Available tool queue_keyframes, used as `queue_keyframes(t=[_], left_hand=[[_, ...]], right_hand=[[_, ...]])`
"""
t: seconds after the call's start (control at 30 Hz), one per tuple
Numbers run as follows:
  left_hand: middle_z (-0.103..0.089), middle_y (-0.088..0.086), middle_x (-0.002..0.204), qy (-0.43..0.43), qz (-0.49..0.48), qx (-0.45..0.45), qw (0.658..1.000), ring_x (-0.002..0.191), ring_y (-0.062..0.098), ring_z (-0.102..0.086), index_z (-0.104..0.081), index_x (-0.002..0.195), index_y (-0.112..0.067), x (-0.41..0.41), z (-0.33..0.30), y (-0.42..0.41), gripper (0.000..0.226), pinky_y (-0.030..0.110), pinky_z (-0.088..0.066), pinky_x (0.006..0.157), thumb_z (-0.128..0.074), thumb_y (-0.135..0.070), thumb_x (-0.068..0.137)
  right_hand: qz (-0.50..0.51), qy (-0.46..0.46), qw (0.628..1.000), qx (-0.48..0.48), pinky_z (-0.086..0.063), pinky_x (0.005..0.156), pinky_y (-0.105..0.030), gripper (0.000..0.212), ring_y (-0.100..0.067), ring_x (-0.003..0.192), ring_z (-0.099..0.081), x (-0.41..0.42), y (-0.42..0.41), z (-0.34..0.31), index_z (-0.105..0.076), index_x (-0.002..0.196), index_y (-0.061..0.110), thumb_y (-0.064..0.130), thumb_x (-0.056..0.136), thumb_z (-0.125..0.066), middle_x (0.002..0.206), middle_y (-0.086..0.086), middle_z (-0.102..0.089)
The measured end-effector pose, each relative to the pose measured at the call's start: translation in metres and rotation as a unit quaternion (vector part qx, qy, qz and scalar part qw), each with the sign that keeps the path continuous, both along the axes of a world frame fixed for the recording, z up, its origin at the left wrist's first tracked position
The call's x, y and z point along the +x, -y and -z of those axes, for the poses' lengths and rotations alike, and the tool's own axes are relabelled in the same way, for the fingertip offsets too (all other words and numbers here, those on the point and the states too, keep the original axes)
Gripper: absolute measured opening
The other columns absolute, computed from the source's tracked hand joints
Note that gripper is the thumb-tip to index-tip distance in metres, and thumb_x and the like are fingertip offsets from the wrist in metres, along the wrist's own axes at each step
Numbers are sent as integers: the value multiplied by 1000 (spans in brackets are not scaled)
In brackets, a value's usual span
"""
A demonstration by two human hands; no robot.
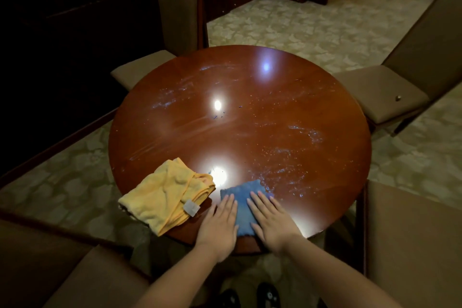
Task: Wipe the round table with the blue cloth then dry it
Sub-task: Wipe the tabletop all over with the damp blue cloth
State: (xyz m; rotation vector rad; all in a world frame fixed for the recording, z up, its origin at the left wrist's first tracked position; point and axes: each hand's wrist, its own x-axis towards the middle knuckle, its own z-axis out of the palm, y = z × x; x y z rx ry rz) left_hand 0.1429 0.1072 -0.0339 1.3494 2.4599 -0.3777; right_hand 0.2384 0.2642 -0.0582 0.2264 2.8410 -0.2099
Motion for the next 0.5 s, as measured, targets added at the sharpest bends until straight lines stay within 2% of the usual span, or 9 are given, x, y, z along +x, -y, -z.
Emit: queue_keyframes(t=[0.07, 0.13, 0.17, 0.23, 0.3, 0.37, 0.43, 0.5], left_hand=[[16, 10, 158, 4, 3, -2, 1000, 146, 22, 15, 11, 150, -6, -2, 0, 2, 59, 38, 8, 116, -10, -36, 103], [18, 11, 157, 6, 26, -5, 1000, 145, 23, 17, 12, 149, -5, 4, -1, 10, 59, 38, 10, 116, -10, -36, 104], [19, 11, 157, 7, 37, -5, 999, 145, 23, 17, 13, 149, -5, 9, -2, 15, 59, 38, 11, 115, -10, -36, 103], [19, 10, 157, 12, 43, 0, 999, 145, 22, 19, 13, 148, -6, 11, -1, 21, 60, 38, 13, 114, -10, -37, 103], [19, 9, 157, 12, 31, 7, 999, 145, 21, 19, 13, 149, -7, 5, -1, 18, 60, 37, 13, 114, -10, -37, 103], [17, 8, 158, 9, 7, 18, 1000, 145, 20, 17, 12, 149, -7, -7, -1, 10, 60, 37, 10, 116, -11, -37, 103], [17, 7, 158, 11, -13, 20, 1000, 146, 20, 16, 11, 150, -7, -15, 0, 4, 59, 37, 6, 118, -11, -37, 103], [16, 9, 158, 15, -17, 15, 1000, 146, 21, 15, 11, 149, -6, -13, 0, 9, 59, 37, 6, 118, -12, -36, 103]], right_hand=[[15, -10, 1000, -3, -7, 113, -36, 66, -22, 139, -33, 0, 3, 2, -43, 140, 7, 43, 102, -5, 140, -8, -48], [22, -55, 998, -3, -8, 113, -37, 62, -19, 142, -15, 12, 12, 8, -16, 151, 8, 44, 102, -7, 147, -8, -37], [17, -83, 996, 1, -8, 114, -37, 61, -18, 142, -12, 20, 19, 12, -6, 152, 9, 44, 102, -8, 151, -8, -31], [4, -113, 994, 7, -7, 114, -37, 61, -19, 143, -10, 28, 24, 19, 2, 151, 11, 44, 102, -9, 158, -8, -21], [-7, -119, 993, 25, -7, 114, -37, 62, -20, 143, -14, 19, 17, 21, -3, 152, 9, 44, 102, -9, 155, -8, -28], [-6, -96, 995, 33, -8, 113, -36, 62, -21, 141, -30, -1, 7, 16, -25, 148, 7, 44, 102, -7, 144, -8, -44], [2, -57, 998, 32, -7, 113, -34, 65, -20, 131, -46, -18, -1, 7, -47, 136, 9, 43, 102, -3, 137, -8, -54], [8, -40, 998, 39, -6, 113, -33, 68, -20, 131, -45, -16, 5, 5, -52, 132, 8, 42, 102, -2, 136, -9, -54]])
